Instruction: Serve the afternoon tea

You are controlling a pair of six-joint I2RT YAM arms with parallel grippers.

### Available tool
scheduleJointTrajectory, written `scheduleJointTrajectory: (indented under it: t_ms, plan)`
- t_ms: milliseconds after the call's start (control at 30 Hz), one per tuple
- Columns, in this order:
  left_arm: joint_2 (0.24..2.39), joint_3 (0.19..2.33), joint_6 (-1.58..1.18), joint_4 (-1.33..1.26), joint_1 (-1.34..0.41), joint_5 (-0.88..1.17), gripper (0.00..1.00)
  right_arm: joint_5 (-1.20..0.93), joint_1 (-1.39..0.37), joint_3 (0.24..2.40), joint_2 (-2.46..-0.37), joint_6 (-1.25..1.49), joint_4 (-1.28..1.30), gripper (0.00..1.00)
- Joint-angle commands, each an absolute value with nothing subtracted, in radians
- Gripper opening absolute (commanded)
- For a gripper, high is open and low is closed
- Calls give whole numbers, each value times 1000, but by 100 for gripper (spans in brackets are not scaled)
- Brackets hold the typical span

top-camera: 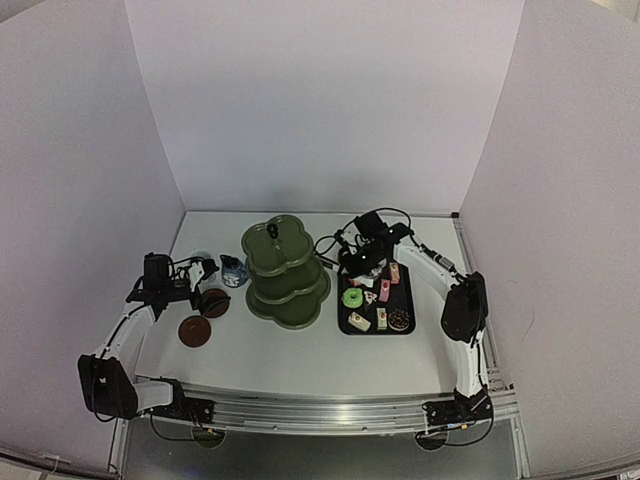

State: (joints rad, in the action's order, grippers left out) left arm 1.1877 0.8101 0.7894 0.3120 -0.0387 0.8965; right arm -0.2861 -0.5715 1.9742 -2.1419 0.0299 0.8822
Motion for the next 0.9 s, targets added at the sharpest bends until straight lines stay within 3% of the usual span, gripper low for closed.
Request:
scheduleJointTrajectory:
  t_ms: [0,433,867]
  plan:
    - [1191,827,814,320,-44,921,100,-328,-615,2021,-2187,22,837,0]
    - [1228,806,899,333,-66,947,99,-272,-639,2000,-2209,40,820,0]
    - [1411,857,1098,351,-135,936,94,-207,-679,2002,-2218,19,822,0]
